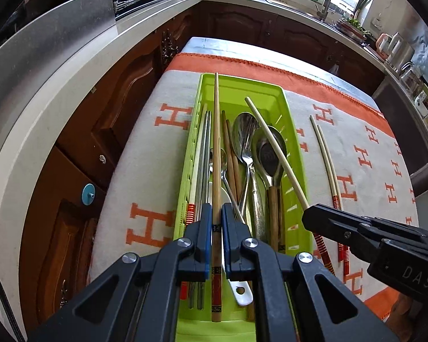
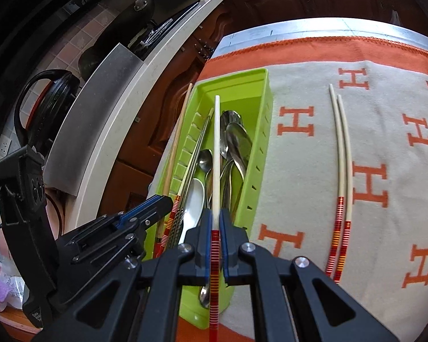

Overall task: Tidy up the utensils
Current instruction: 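Lower the chopstick into the green tray with the left tool while the right tool places its chopstick, then grasp one of the last two red-banded chopsticks with the right tool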

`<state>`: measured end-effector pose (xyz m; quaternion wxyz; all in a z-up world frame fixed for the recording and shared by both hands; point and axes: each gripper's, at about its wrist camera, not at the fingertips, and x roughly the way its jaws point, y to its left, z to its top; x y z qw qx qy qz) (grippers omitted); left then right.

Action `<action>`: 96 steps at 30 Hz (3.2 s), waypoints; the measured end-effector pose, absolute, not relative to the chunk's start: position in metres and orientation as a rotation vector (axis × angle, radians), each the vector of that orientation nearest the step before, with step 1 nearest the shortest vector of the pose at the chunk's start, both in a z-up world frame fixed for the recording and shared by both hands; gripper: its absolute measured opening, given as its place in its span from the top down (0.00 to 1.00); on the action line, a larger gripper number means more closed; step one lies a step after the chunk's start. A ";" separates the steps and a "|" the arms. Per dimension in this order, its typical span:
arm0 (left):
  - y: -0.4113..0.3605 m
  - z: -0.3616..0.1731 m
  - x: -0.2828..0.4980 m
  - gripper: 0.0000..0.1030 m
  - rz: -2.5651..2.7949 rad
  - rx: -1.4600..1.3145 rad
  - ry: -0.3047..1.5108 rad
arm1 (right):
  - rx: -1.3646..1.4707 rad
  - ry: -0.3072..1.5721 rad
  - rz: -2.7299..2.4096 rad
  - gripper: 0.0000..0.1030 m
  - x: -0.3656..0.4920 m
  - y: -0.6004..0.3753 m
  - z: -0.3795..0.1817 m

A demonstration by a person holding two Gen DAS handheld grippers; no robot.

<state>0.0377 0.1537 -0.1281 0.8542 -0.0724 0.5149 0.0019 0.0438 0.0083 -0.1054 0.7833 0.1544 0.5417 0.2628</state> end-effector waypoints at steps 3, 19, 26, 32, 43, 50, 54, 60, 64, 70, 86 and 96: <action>0.157 -0.134 0.038 0.95 0.003 -0.152 1.092 | 0.337 1.192 0.557 0.94 0.046 0.017 -0.111; 0.152 -0.131 0.032 0.60 -0.043 -0.159 1.075 | 0.265 1.152 0.530 0.93 0.041 0.018 -0.101; 0.145 -0.119 0.026 0.45 -0.037 -0.122 1.042 | 0.242 1.119 0.523 0.93 0.038 0.008 -0.093; 0.141 -0.109 0.022 0.40 -0.044 -0.117 1.024 | 0.232 1.095 0.511 0.93 0.034 -0.002 -0.088; 0.110 -0.095 0.017 0.34 -0.107 -0.087 0.986 | 0.256 1.085 0.449 0.93 0.031 -0.038 -0.092; 0.082 -0.091 0.020 0.30 -0.174 -0.088 0.968 | 0.259 1.068 0.414 0.93 0.031 -0.060 -0.093; 0.064 -0.093 0.025 0.29 -0.204 -0.075 0.970 | 0.242 1.056 0.390 0.92 0.030 -0.072 -0.097; 0.044 -0.102 0.034 0.29 -0.214 -0.047 0.985 | 0.240 1.079 0.364 0.92 0.034 -0.086 -0.112; 0.037 -0.108 0.038 0.29 -0.210 -0.027 0.998 | 0.244 1.095 0.357 0.92 0.037 -0.092 -0.120; 0.034 -0.114 0.042 0.29 -0.192 0.004 1.008 | 0.244 1.126 0.359 0.92 0.041 -0.093 -0.133; 0.055 -0.116 0.049 0.29 -0.137 -0.037 1.004 | 0.155 1.161 0.358 0.92 0.051 -0.071 -0.152; 0.064 -0.114 0.053 0.29 -0.123 -0.095 1.000 | -0.076 1.067 0.291 0.93 0.049 -0.044 -0.151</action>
